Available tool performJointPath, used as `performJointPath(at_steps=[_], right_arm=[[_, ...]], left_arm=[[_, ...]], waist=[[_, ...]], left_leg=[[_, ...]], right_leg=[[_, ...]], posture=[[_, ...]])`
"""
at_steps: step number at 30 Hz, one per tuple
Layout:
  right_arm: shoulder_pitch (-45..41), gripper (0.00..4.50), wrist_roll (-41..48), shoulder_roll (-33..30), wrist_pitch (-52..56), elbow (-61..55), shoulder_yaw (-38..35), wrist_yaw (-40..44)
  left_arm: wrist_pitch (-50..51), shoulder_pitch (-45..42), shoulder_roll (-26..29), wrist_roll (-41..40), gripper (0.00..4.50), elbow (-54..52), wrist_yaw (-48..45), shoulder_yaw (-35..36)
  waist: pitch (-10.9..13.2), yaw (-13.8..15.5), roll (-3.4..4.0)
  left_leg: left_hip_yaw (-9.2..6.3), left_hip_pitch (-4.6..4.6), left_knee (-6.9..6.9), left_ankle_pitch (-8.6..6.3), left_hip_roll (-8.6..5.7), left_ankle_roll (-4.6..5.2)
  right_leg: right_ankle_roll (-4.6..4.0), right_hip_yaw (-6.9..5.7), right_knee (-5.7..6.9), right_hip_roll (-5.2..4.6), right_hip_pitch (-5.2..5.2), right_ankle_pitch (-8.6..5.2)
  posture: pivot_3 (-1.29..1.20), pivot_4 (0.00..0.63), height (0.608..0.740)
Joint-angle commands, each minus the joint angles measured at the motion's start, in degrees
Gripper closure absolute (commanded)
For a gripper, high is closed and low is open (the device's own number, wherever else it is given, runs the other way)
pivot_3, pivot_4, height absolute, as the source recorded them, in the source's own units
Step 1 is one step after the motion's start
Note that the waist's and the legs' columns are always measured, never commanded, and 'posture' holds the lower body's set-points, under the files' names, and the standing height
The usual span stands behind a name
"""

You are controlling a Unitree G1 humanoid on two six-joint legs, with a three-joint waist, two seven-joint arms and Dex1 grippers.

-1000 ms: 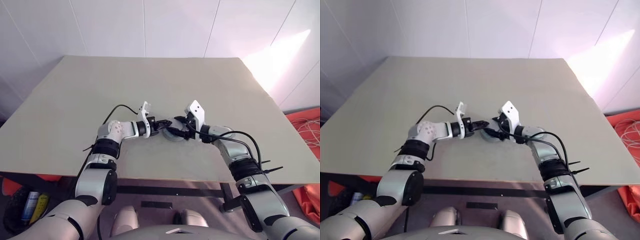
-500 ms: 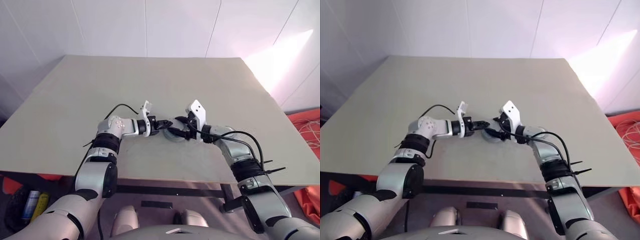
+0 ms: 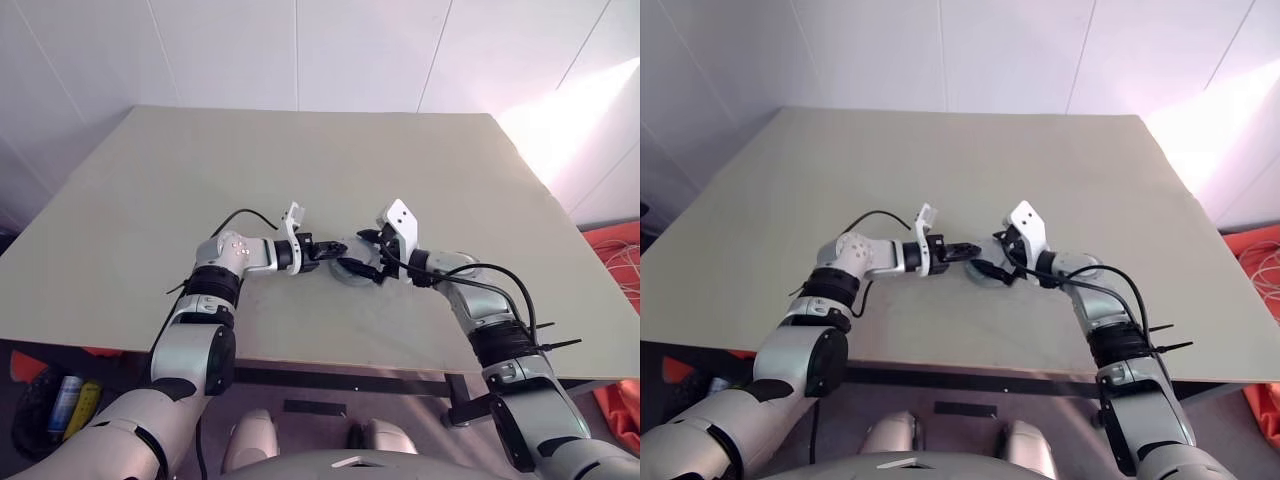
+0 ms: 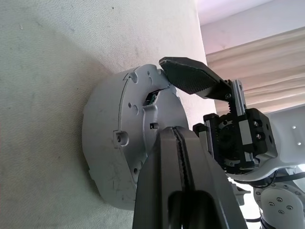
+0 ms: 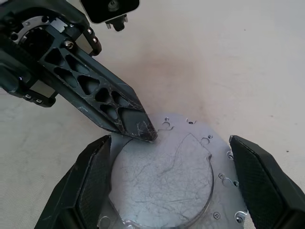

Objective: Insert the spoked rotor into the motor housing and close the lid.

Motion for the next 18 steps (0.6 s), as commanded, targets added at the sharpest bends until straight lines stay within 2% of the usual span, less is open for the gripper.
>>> performJointPath(at_steps=[1,5,13,18], right_arm=[[0.7,0.02,2.1,-1.0,1.8,-1.5,-1.4,1.8],[0.6,0.02,3.1,-3.5,2.4,-2.9,-3.2,3.1],[-0.6,0.02,6.0,-6.2,8.0,-5.6,-8.6,0.6],[-1.8,0.02,11.3,-8.3,21.7,-8.5,-12.4,-1.3]], left_arm=[[0.9,-0.4,0.1,1.6,4.50,0.9,0.6,-0.8],[1.2,-0.6,0.0,1.6,4.50,0.9,0.4,-0.9],[1.2,-0.9,-0.3,1.9,4.50,0.9,-0.3,-1.4],[1.3,-0.7,-0.5,2.2,4.50,0.5,-0.6,-1.5]], waist=[[0.0,0.0,0.01],[0.0,0.1,0.01],[0.0,0.2,0.05],[0.1,0.3,0.06]], left_leg=[[0.00,-0.02,0.00,0.00,0.00,0.01],[0.00,-0.13,0.02,-0.01,-0.01,0.03],[0.00,-0.25,0.06,0.00,-0.02,0.11],[0.00,-0.25,0.11,0.05,-0.03,0.23]], right_leg=[[-0.02,0.00,0.00,0.00,-0.01,0.01],[-0.06,-0.01,0.00,0.00,-0.09,0.03],[-0.09,-0.02,0.05,-0.01,-0.21,0.05],[-0.09,-0.02,0.08,-0.02,-0.20,0.05]], posture=[[0.00,0.000,0.740],[0.00,0.000,0.740],[0.00,0.000,0.740],[0.00,0.000,0.740]])
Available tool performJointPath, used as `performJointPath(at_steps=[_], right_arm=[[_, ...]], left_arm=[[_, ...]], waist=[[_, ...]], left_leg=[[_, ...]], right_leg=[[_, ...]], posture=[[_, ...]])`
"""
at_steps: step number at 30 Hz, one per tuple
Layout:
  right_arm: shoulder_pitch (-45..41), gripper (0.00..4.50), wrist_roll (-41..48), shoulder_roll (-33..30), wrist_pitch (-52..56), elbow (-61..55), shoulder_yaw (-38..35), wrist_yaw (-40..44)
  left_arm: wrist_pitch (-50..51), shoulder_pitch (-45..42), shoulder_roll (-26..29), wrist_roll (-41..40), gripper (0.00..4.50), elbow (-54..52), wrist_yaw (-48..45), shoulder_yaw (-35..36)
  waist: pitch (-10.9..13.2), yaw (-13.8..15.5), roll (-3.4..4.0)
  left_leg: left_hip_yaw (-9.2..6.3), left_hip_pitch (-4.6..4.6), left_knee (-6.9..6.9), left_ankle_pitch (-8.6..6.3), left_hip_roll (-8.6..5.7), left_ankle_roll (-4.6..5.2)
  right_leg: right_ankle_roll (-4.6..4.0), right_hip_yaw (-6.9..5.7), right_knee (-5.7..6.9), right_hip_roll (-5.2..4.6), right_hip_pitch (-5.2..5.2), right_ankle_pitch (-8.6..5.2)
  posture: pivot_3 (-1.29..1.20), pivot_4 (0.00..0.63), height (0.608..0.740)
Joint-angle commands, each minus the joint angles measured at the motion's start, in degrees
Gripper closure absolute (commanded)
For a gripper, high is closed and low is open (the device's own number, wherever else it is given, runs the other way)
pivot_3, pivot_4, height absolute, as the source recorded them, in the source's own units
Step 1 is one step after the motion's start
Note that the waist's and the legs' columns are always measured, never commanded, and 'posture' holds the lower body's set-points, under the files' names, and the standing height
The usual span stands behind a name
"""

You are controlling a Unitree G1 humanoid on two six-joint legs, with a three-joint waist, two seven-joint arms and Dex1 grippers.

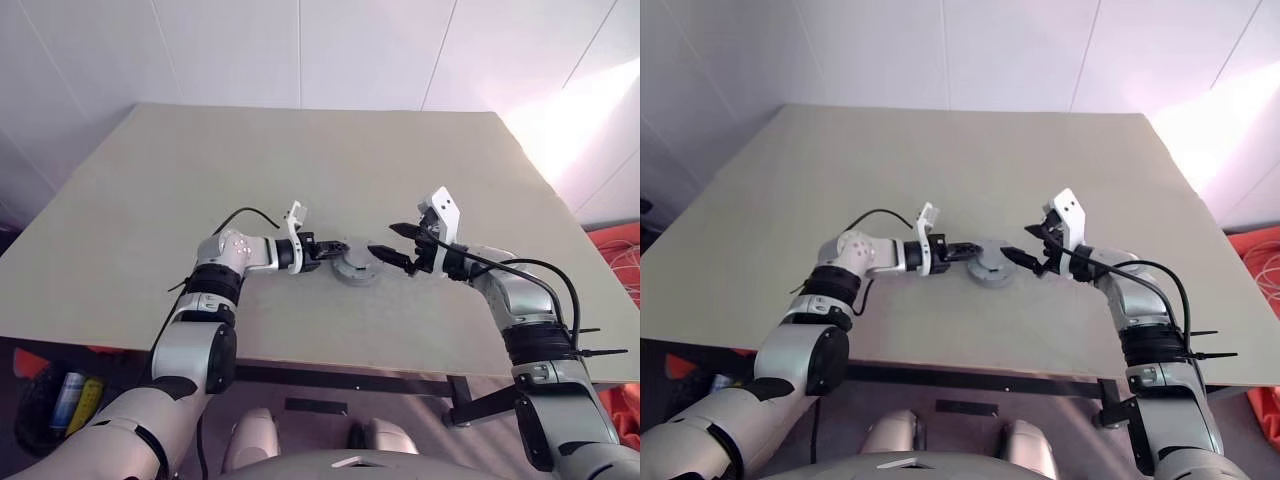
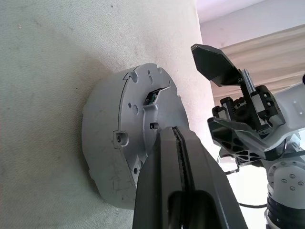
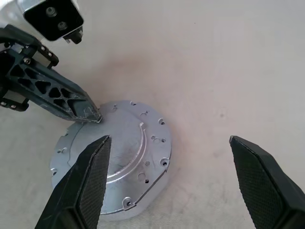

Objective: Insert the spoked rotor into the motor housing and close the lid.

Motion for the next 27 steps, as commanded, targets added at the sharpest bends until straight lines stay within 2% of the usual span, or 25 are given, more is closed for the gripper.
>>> performJointPath(at_steps=[1,7,9,15,23,27], right_arm=[[-2.3,0.02,4.6,-2.2,10.7,-4.3,-3.6,-1.8],[-6.2,0.02,18.7,0.7,43.1,-4.2,-14.9,-9.3],[-6.1,0.02,20.2,2.2,49.2,-3.7,-17.4,-12.3],[-4.4,0.02,18.9,6.7,53.2,-0.4,-21.4,-19.6],[-1.4,0.02,19.7,9.9,53.9,-0.3,-21.6,-22.0],[-1.8,0.02,22.1,14.0,55.6,-1.9,-22.5,-22.6]], left_arm=[[0.7,-0.2,-0.2,1.4,4.50,0.5,0.1,-1.3],[0.3,0.0,-0.2,1.9,4.50,0.4,-0.2,-1.4],[0.3,0.2,-0.3,2.0,4.50,0.2,-0.3,-1.4],[0.4,0.8,-0.2,2.3,4.50,-0.8,-0.5,-1.4],[0.7,1.5,0.4,2.5,4.50,-2.1,-0.7,-1.4],[0.6,1.5,0.6,2.6,4.50,-2.2,-0.6,-1.5]], waist=[[0.0,0.0,0.00],[0.0,0.2,0.02],[0.0,0.3,0.03],[0.0,0.6,0.04],[0.0,0.8,0.06],[0.0,0.5,0.06]], left_leg=[[0.00,0.00,0.01,0.02,0.00,0.05],[0.00,0.02,0.02,0.03,0.01,0.06],[0.00,0.03,0.02,0.03,0.01,0.05],[0.00,0.02,0.03,0.07,0.01,-0.36],[0.01,0.24,0.00,0.09,0.02,-0.45],[0.01,0.33,-0.07,0.15,0.06,-0.56]], right_leg=[[0.00,0.00,0.00,0.00,0.01,0.00],[-0.01,0.00,0.05,0.00,0.00,-0.01],[-0.01,0.00,0.07,0.00,0.01,-0.01],[-0.02,0.00,0.11,0.00,-0.02,-0.01],[-0.01,0.00,0.12,0.00,0.18,-0.02],[-0.01,0.00,0.12,0.02,0.23,-0.02]], posture=[[0.00,0.000,0.740],[0.00,0.000,0.740],[0.00,0.000,0.740],[0.00,0.000,0.740],[0.00,0.000,0.740],[0.00,0.000,0.740]])
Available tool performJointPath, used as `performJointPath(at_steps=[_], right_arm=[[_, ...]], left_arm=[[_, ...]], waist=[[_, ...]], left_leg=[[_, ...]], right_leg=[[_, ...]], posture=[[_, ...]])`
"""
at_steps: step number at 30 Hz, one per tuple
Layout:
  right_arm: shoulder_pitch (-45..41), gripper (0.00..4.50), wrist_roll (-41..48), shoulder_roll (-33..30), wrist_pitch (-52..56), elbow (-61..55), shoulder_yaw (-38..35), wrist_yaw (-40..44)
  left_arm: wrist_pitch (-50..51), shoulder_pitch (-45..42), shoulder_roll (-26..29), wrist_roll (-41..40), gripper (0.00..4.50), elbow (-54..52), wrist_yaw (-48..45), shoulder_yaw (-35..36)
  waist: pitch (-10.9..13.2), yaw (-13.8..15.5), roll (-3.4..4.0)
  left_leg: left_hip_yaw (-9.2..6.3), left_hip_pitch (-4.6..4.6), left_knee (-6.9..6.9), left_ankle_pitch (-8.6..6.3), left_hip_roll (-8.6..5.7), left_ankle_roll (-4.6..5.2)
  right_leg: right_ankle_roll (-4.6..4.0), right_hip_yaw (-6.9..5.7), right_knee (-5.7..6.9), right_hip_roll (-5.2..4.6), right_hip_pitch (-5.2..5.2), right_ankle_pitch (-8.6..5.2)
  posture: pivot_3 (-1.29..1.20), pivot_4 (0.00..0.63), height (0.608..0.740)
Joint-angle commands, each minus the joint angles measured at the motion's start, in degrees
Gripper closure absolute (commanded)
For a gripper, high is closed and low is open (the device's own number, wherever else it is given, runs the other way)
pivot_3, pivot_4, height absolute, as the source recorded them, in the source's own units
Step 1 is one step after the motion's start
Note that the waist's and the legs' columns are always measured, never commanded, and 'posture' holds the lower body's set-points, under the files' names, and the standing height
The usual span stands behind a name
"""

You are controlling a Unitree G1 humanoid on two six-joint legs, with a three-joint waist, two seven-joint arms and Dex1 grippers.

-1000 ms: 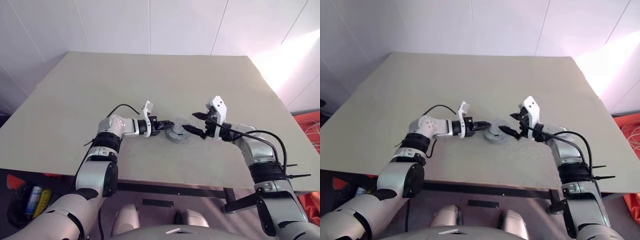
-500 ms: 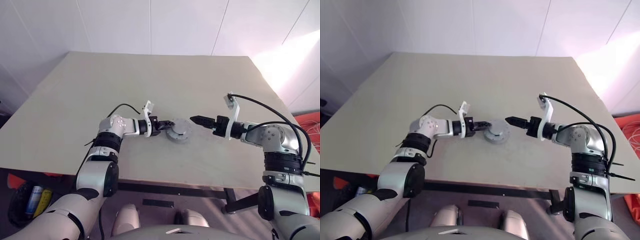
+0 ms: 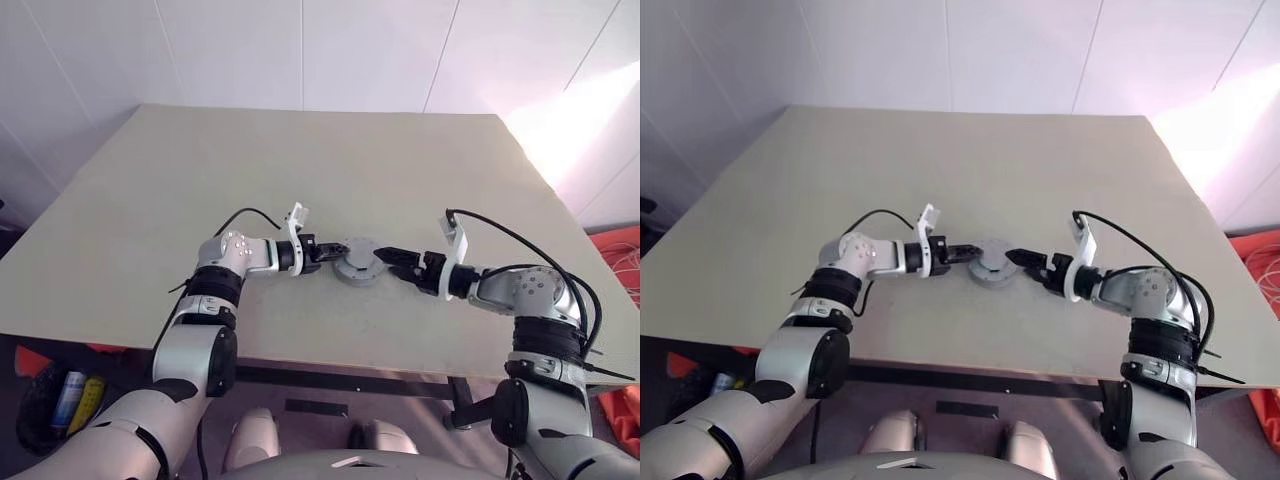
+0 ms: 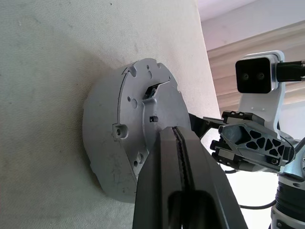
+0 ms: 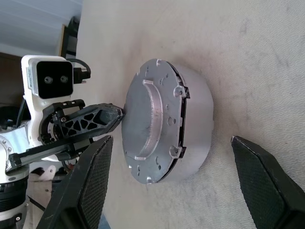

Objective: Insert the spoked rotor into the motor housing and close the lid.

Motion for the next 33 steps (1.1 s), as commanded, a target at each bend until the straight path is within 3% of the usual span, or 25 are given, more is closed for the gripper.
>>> performJointPath(at_steps=[1,15,26,29,33], right_arm=[[0.5,0.02,2.8,4.4,3.5,-1.4,0.9,-0.8],[-5.3,0.02,3.2,14.6,-0.7,1.2,0.0,-4.2],[-5.9,0.02,3.5,17.9,-4.5,2.7,-0.4,-6.7],[-6.0,0.59,3.4,18.1,-5.6,3.2,-1.1,-7.6],[-6.1,1.70,3.7,18.1,-5.7,3.3,-1.5,-8.0]], left_arm=[[0.6,0.6,0.4,1.1,4.50,-0.6,0.5,-1.0],[0.5,1.2,0.8,0.9,4.50,-1.4,1.0,-0.7],[0.7,1.8,1.0,1.1,4.50,-2.1,1.4,-0.4],[0.7,1.8,0.9,1.2,4.50,-2.1,1.5,-0.5],[0.5,1.9,0.9,1.3,4.50,-2.2,1.5,-0.6]], waist=[[0.0,-0.3,0.00],[0.0,-1.4,0.01],[0.0,-1.9,0.01],[0.0,-2.0,0.01],[0.0,-1.7,0.02]], left_leg=[[0.00,0.00,-0.01,0.02,0.01,-0.02],[0.00,0.01,-0.32,0.26,0.18,-0.46],[0.14,0.50,-0.93,0.55,0.54,-0.92],[0.18,0.52,-0.93,0.55,0.55,-0.92],[0.19,0.51,-0.97,0.64,0.54,-1.07]], right_leg=[[0.00,0.00,0.01,0.01,-0.01,-0.01],[0.00,0.05,0.05,0.25,-0.18,-0.07],[-0.05,0.02,0.05,0.56,-0.19,-0.14],[-0.05,0.02,0.05,0.56,-0.20,-0.14],[-0.06,0.03,0.05,0.56,-0.30,-0.13]], posture=[[0.00,0.000,0.740],[0.00,0.000,0.740],[0.00,0.000,0.740],[0.00,0.000,0.740],[0.00,0.000,0.740]])
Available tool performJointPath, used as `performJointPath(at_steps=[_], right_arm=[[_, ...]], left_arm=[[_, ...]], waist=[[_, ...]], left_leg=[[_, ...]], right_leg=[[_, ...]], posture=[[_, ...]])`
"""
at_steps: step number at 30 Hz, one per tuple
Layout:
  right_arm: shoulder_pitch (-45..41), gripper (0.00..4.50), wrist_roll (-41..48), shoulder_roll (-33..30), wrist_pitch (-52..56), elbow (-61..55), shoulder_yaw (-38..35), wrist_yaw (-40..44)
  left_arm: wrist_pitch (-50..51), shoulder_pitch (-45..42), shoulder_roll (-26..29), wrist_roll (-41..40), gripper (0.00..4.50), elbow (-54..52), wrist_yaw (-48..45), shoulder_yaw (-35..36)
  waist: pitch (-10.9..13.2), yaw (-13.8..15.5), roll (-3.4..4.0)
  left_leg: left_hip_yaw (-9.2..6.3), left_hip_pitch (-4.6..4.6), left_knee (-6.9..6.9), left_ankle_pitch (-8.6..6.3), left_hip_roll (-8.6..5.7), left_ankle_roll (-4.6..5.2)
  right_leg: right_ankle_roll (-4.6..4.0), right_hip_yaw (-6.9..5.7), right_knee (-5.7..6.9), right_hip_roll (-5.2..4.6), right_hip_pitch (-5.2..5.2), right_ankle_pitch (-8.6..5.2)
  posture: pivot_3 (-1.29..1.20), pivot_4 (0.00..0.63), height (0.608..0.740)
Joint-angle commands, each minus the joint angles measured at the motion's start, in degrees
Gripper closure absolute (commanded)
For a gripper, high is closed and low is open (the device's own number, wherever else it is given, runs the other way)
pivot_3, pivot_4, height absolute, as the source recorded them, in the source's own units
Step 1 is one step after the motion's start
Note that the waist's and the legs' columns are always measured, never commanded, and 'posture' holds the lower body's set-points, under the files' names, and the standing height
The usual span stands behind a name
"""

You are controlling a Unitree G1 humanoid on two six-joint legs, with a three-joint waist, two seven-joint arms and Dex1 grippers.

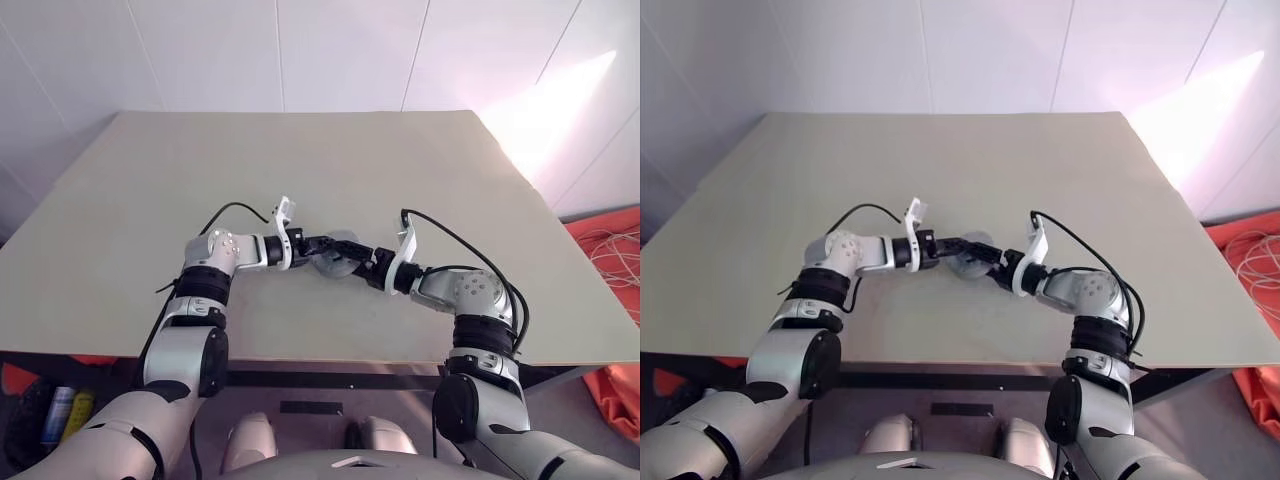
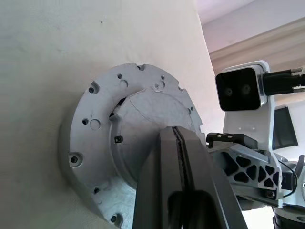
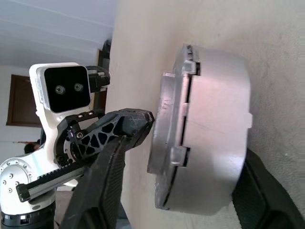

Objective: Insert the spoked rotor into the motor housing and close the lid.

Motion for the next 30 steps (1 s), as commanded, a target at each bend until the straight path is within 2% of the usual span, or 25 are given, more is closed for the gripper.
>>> performJointPath(at_steps=[1,2,3,7,14,22,23,25,30], right_arm=[[-2.8,2.01,3.1,2.3,0.1,-0.5,1.4,0.7],[-2.8,2.33,3.2,2.3,0.0,-0.6,1.4,0.7],[-2.8,2.42,3.3,2.2,0.0,-0.6,1.5,0.8],[-2.8,2.42,3.3,2.2,-0.1,-0.6,1.4,0.6],[-3.2,2.42,3.0,2.1,-1.5,0.7,0.7,0.1],[-5.8,2.42,3.1,2.4,-6.3,4.5,-3.5,-3.3],[-6.2,2.42,3.2,2.6,-7.2,5.1,-4.2,-4.1],[-6.9,2.42,3.4,2.8,-8.4,6.2,-5.1,-5.3],[-8.4,2.42,5.3,3.3,-10.6,8.5,-6.7,-7.0]], left_arm=[[1.2,0.9,-1.1,1.2,4.50,0.9,0.9,-1.8],[1.2,0.9,-1.1,1.2,4.50,0.9,1.0,-1.8],[1.2,0.9,-1.1,1.2,4.50,0.8,1.0,-1.8],[1.3,1.0,-1.2,1.2,4.50,0.5,1.1,-1.8],[0.0,1.3,-1.2,1.1,4.50,0.3,0.9,-1.2],[-7.0,2.1,-1.2,-2.9,4.50,-2.7,-0.7,5.4],[-8.6,2.6,-1.5,-5.1,4.50,-4.5,-1.2,8.0],[-10.2,3.4,-1.5,-8.3,4.50,-7.0,-1.4,11.6],[-11.5,4.8,-1.6,-13.8,4.50,-10.3,1.1,17.6]], waist=[[0.0,0.1,0.00],[0.0,0.1,0.00],[0.0,0.2,0.01],[0.0,0.2,0.01],[0.0,0.3,0.01],[0.0,0.5,0.03],[0.0,0.7,0.03],[0.0,1.0,0.02],[0.0,1.3,0.01]], left_leg=[[0.00,-0.03,0.00,0.00,-0.02,0.00],[0.00,-0.10,0.00,0.00,-0.04,0.00],[0.00,-0.14,0.00,0.00,-0.03,0.00],[0.00,-0.18,-0.02,-0.01,-0.03,0.01],[0.00,-0.14,-0.02,-0.01,-0.03,0.01],[0.01,-0.15,-0.01,0.03,-0.02,-0.05],[0.01,-0.23,-0.01,0.04,-0.02,-0.06],[-0.01,-0.66,0.05,0.05,-0.02,-0.05],[-0.07,-1.50,0.35,0.10,-0.04,0.26]], right_leg=[[-0.01,0.00,0.00,-0.01,-0.08,0.01],[-0.07,0.01,0.00,-0.01,-0.16,0.04],[-0.22,0.01,0.00,-0.01,-0.14,0.13],[-0.44,0.00,0.01,-0.01,-0.13,0.19],[-0.15,0.00,0.01,-0.01,-0.11,0.03],[-0.23,0.00,0.06,-0.01,-0.26,0.07],[-0.36,0.00,0.07,-0.01,-0.37,0.15],[-0.69,-0.02,0.14,-0.01,-0.79,0.35],[-0.78,-0.03,0.61,-0.01,-1.62,0.34]], posture=[[0.00,0.000,0.740],[0.00,0.000,0.740],[0.00,0.000,0.740],[0.00,0.000,0.740],[0.00,0.000,0.740],[0.00,0.000,0.740],[0.00,0.000,0.740],[0.00,0.000,0.740],[0.00,0.000,0.740]])
